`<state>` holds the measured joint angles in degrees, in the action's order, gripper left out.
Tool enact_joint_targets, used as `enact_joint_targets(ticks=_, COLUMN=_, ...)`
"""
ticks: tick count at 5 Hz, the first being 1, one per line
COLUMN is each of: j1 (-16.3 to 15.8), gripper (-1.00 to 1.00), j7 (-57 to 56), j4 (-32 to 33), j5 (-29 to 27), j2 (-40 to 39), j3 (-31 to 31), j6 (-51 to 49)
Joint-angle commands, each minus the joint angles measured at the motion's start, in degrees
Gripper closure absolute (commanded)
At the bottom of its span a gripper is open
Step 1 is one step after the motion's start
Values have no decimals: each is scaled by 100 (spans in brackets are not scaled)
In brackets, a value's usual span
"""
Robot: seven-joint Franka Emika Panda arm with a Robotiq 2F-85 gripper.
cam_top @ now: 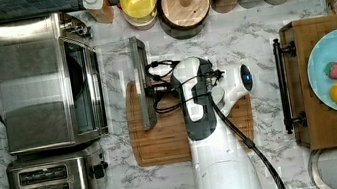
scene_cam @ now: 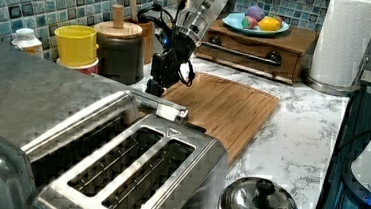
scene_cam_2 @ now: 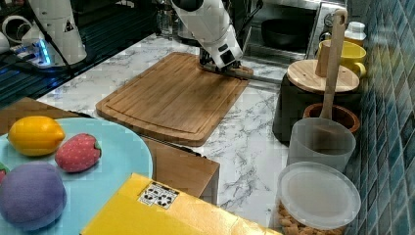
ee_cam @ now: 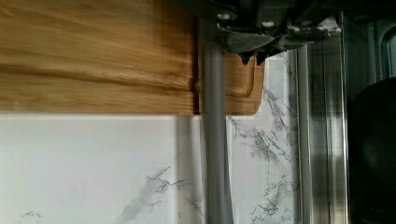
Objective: Close the oven.
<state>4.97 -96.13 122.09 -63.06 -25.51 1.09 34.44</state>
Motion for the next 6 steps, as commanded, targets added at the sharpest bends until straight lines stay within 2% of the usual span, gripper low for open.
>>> enact_joint_targets(ticks=1, j1=-937, gripper=100, j7=1088, j4=-695, j5=182, j2=1212, j3=-1008, j6=164)
enact_joint_targets(ticks=2, j1=-967, gripper=100, j7=1406, j4=-755, j5=288, j2=1499, j3=-1108, j6=190)
enact_joint_targets(ticks=3, j1=-1265, gripper=100, j7=2314, j4=-911, j5=1296, j2=1602, j3=-1197, j6=572)
enact_joint_targets(ticks=5, j1=-1923, gripper=100, j7=4581, j4=-1211, j5=4091, j2=1477, j3=-1377, j6=964)
enact_joint_targets(ticks=6, j1=-2139, gripper=100, j7=5473, j4=-1032, j5=4919, j2=1670, j3=-1326, j6=1406)
